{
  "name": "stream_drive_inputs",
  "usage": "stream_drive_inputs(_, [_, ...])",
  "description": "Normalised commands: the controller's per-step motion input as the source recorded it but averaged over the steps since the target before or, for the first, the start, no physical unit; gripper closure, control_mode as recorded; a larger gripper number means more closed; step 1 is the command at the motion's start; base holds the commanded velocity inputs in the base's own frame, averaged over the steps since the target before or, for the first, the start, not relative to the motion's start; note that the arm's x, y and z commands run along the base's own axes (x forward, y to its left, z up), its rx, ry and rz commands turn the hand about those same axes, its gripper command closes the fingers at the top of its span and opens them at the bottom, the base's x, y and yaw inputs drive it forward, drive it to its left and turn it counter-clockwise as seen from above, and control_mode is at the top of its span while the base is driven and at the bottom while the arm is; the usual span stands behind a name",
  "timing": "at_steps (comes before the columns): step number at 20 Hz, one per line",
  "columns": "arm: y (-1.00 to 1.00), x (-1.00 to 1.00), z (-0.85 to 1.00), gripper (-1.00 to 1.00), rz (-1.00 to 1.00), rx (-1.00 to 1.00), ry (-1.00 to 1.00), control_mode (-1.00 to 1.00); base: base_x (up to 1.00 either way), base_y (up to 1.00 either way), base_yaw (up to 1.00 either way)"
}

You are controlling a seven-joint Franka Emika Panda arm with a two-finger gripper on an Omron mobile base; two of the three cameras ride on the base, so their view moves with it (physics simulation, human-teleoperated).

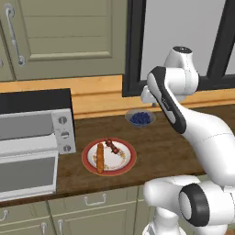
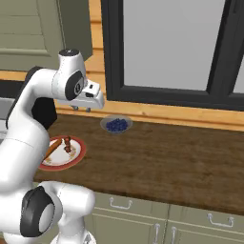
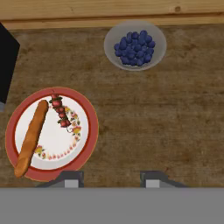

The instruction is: Pick up the kebab skewer and baguette bread, and place them inside the toaster oven. Close the toaster oven door and start by setting the timer.

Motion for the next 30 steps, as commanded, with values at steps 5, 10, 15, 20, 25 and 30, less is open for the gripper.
stream_drive_inputs(5, [0.00, 0.00, 0.00, -1.00, 0.00, 0.00, 0.00, 1.00, -0.18, 0.05, 0.00])
stream_drive_inputs(10, [0.00, 0.00, 0.00, -1.00, 0.00, 0.00, 0.00, 1.00, -0.66, 0.53, 0.04])
stream_drive_inputs(15, [0.00, 0.00, 0.00, -1.00, 0.00, 0.00, 0.00, 1.00, 0.09, 0.76, 0.00])
stream_drive_inputs(20, [0.00, 0.00, 0.00, -1.00, 0.00, 0.00, 0.00, 1.00, 0.51, 0.41, -0.01])
stream_drive_inputs(25, [0.00, 0.00, 0.00, -1.00, 0.00, 0.00, 0.00, 1.00, 0.60, -0.11, 0.02])
stream_drive_inputs(30, [0.00, 0.00, 0.00, -1.00, 0.00, 0.00, 0.00, 1.00, 0.41, -0.29, 0.09])
